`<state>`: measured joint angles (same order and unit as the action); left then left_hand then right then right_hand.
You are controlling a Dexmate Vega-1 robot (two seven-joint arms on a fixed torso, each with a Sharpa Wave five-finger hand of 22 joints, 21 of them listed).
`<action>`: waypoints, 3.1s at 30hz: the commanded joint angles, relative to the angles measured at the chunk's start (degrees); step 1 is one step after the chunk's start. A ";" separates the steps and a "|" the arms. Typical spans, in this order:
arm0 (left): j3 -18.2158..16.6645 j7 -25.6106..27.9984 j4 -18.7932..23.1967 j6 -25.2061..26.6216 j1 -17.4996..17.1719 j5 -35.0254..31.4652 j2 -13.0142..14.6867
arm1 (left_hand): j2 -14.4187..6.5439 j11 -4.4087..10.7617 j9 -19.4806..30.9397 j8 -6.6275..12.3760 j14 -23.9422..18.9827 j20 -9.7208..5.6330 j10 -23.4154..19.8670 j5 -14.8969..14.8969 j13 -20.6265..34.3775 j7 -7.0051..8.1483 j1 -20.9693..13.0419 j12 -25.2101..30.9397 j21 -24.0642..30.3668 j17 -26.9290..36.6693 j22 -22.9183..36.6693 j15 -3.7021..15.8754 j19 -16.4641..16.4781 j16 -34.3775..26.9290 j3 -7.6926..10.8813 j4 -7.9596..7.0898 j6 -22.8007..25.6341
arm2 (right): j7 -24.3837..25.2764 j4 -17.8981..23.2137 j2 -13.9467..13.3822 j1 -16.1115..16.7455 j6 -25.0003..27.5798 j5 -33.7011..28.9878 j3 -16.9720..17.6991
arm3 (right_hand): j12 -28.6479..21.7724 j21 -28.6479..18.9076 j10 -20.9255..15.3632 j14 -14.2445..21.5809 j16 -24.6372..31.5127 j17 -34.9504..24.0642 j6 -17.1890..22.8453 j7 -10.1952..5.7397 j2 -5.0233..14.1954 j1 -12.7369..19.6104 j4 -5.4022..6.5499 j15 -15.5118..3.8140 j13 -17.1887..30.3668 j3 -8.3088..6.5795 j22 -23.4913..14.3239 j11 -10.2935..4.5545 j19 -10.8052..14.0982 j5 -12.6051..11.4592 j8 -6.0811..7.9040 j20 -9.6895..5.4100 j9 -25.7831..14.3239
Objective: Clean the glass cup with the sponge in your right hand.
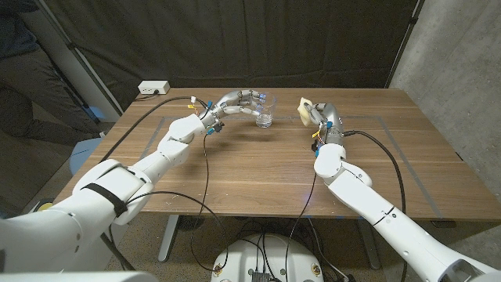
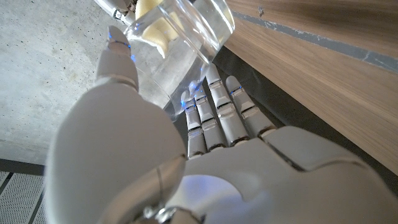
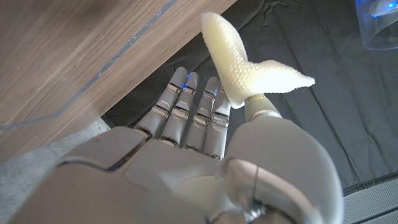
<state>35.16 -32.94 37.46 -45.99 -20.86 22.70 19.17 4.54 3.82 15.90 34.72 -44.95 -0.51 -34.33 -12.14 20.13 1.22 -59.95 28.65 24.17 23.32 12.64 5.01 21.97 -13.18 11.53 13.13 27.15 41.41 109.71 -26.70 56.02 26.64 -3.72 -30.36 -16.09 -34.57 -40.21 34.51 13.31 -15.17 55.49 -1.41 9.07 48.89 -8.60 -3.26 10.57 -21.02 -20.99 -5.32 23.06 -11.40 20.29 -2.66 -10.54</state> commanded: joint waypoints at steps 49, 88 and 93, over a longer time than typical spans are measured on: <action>0.43 -3.28 -11.48 -2.83 4.70 0.29 -5.38 | -9.76 7.67 0.29 16.59 -1.06 0.11 -8.39 -1.06 1.20 6.52 -10.40 -0.19 1.31 0.80 0.01 7.86 -0.73 0.58 7.05 -5.16 6.00 | 10.45 -3.80 14.90 -0.01 -5.23 8.69 -0.32 | -0.46 -1.95 -3.86 1.30 -0.56 0.48 6.66 -2.55 -0.47 2.49 -0.28 -5.09 0.18 -1.13 1.06 0.54 0.28 0.47 -0.49 -1.41 -0.36; 1.37 0.76 0.39 -0.01 -0.18 -1.61 -1.25 | -9.76 7.66 -0.34 17.48 -1.25 0.37 -8.81 -1.39 1.60 6.57 -10.42 -0.33 2.01 1.22 -0.05 7.95 -1.14 0.80 7.80 -5.23 5.87 | 9.32 -4.93 15.86 -0.17 -12.84 7.90 -3.95 | -0.15 -3.11 -4.98 1.71 -0.81 0.55 7.32 -1.97 -0.52 3.12 0.07 -5.11 0.19 -1.43 1.82 0.37 0.06 0.51 -1.07 -1.41 -0.39; 1.46 1.00 0.04 -0.30 -0.07 -1.73 -1.37 | -9.79 7.66 -0.41 17.60 -1.28 0.35 -8.86 -1.42 1.65 6.63 -10.48 -0.35 2.09 1.32 -0.06 7.96 -1.23 0.77 7.90 -5.21 5.88 | 8.81 -5.12 15.99 -0.55 -12.82 7.84 -4.19 | -0.06 -3.23 -4.96 1.66 -0.85 0.53 7.40 -1.96 -0.50 3.12 0.15 -5.14 0.19 -1.43 1.91 0.41 -0.03 0.52 -1.13 -1.43 -0.40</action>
<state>36.25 -32.99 36.49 -46.33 -20.53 21.68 17.33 5.13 3.77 15.32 36.49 -45.63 0.01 -35.14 -13.22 20.14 1.55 -60.54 28.11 25.94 24.32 12.52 5.09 21.06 -12.50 12.69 14.29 26.83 51.38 104.77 -10.94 56.13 14.22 4.53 -33.67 -16.32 -37.63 -44.79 35.66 12.42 -14.64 59.40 -0.41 8.68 51.52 -8.76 -3.37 10.58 -22.30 -19.13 -4.83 23.08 -10.62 18.96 -2.66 -10.78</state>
